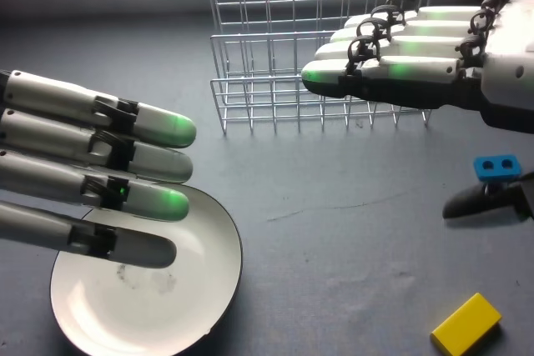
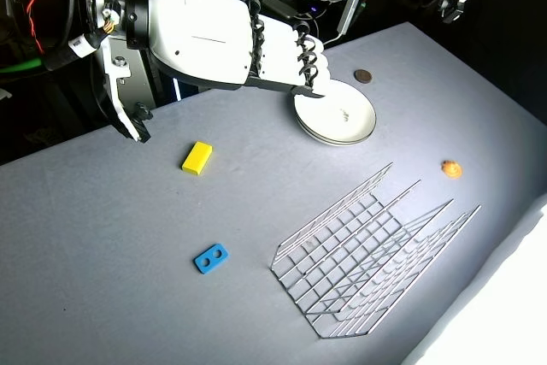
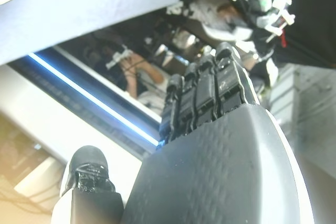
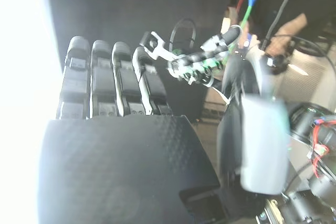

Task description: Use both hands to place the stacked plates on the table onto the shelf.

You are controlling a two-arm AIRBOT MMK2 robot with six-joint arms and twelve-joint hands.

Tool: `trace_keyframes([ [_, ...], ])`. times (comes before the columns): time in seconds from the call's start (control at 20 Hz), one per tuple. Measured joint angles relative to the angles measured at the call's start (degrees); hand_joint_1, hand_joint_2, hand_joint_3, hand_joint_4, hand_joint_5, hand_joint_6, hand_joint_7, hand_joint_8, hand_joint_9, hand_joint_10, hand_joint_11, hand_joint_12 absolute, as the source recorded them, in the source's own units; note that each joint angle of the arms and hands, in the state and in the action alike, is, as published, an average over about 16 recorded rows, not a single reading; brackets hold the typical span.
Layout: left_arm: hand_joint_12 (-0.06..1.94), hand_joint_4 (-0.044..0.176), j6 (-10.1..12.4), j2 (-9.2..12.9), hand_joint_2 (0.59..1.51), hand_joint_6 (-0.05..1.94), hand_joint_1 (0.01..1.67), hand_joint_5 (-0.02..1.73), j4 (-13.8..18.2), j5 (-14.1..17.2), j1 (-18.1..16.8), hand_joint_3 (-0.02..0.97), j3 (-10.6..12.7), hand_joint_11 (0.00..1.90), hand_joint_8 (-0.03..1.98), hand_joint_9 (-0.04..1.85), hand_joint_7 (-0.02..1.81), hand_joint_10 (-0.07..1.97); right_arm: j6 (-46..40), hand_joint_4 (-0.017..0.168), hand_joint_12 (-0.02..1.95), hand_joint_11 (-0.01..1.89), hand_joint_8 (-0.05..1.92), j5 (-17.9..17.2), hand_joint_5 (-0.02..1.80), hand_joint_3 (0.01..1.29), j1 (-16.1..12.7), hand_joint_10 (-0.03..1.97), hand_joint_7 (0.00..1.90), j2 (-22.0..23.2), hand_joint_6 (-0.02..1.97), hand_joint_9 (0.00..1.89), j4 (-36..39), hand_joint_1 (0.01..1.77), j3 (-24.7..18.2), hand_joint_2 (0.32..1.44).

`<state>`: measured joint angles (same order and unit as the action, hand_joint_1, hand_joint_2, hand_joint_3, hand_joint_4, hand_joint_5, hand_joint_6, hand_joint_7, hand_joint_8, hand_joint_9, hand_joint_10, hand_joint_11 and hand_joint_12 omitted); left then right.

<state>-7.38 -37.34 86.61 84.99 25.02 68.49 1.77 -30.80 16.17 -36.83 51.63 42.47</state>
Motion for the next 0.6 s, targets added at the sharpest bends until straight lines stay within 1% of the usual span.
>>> trace_keyframes([
  [0.35,-0.01,0.005,3.85,-0.01,1.117,0.0,0.02,0.06,1.03,-0.1,-0.31,0.0,0.43,0.02,0.0,0.02,0.02,0.01,1.85,0.004,0.02,0.04,0.01,-0.58,0.02,0.02,-0.36,0.01,0.01,-0.72,0.02,0.02,-0.12,1.1,0.45,1.02],
  [0.45,-0.01,0.005,4.98,-0.01,1.118,0.0,0.02,0.06,1.41,-0.42,-0.37,0.0,0.41,0.02,0.0,0.02,0.02,0.01,2.48,0.004,0.06,0.04,0.01,-0.81,0.02,0.02,-0.27,0.01,0.01,-0.98,0.02,0.02,-0.13,1.15,0.54,1.0],
  [0.6,-0.01,0.004,6.75,-0.01,1.116,0.0,0.02,0.05,1.97,-1.37,-0.06,0.0,0.24,0.02,0.0,0.02,0.02,0.01,3.29,0.004,0.12,0.04,0.01,-1.18,0.02,0.02,-0.03,0.01,0.01,-1.42,0.02,0.02,-0.12,1.17,0.66,0.99],
])
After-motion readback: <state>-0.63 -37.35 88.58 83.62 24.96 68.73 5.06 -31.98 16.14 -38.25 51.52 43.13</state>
